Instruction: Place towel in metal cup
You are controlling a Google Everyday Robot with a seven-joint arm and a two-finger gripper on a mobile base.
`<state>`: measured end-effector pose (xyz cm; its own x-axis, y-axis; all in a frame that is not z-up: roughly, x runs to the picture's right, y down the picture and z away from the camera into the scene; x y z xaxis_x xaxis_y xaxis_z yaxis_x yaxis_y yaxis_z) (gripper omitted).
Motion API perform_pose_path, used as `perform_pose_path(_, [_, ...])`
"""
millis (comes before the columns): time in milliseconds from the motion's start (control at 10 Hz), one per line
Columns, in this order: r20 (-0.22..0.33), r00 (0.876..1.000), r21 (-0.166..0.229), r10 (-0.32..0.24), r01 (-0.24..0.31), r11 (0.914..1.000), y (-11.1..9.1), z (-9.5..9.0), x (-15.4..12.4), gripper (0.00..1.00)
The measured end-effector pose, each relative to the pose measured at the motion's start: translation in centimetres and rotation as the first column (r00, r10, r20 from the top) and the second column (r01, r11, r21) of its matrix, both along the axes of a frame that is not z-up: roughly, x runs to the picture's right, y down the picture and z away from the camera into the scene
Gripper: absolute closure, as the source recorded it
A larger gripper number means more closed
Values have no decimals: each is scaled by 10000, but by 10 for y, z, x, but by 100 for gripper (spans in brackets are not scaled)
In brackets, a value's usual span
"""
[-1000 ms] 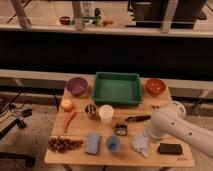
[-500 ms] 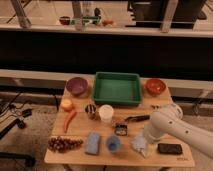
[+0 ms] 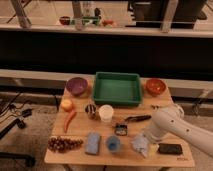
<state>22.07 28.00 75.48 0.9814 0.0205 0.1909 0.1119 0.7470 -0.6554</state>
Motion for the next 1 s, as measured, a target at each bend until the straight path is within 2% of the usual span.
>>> perform_pose_path(500, [377, 9993, -280, -65, 76, 9996, 10, 8, 4, 21])
perform_pose_path(600, [475, 9988, -292, -95, 109, 9995, 11, 8, 4, 25])
perform_pose_path(800, [795, 9965, -378, -261, 292, 9989, 16, 10, 4, 48])
perform_pose_path(1000, [1002, 9934, -517, -556, 610, 9968, 21, 12, 3, 48])
